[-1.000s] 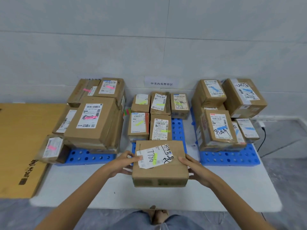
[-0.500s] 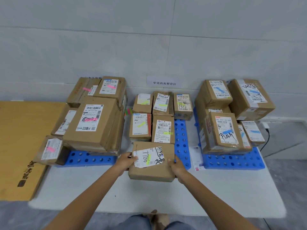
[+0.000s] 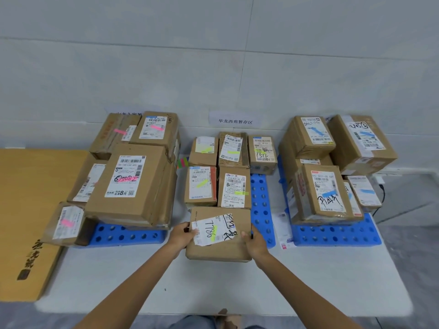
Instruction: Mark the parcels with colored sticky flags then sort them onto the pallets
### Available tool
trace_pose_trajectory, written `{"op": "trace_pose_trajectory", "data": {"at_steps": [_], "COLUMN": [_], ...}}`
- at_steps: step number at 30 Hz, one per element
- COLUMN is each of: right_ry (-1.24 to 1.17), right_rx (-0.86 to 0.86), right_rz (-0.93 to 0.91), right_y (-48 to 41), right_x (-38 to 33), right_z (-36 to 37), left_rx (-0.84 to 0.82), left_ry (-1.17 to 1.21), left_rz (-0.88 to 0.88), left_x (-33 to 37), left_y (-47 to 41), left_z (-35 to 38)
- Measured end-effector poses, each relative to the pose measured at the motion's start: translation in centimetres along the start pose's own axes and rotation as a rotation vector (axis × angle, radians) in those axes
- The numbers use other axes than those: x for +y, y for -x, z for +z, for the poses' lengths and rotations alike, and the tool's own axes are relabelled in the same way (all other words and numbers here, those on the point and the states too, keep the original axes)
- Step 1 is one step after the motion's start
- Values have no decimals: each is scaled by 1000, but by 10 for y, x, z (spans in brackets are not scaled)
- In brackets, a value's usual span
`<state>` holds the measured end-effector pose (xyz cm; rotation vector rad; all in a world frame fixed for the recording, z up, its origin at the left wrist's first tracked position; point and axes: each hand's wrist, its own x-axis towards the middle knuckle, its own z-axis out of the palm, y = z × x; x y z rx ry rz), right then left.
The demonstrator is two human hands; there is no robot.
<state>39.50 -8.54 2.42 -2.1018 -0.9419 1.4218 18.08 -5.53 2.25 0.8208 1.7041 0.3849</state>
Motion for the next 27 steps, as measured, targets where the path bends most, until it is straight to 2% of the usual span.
{"op": "trace_pose_trajectory", "data": {"at_steps": [6, 13, 19, 23, 27], "right_ry": [60, -2, 15, 152, 50], "right_rx": [-13, -51, 7, 152, 154], "right_rz": [-18, -12, -14, -155, -557], "right_y": [4, 12, 17, 30, 91], "right_x": [-3, -4, -1, -11, -60], "right_z": [0, 19, 24, 22, -4], "left_rx": [35, 149, 80, 58, 95], "left_ry": [-67, -123, -125, -165, -241], "left_rz": [49, 107, 134, 223, 393], "left_x": [2, -3, -3, -5, -1], "left_y": [0, 5, 6, 15, 30], "left_z": [2, -3, -5, -12, -17]}}
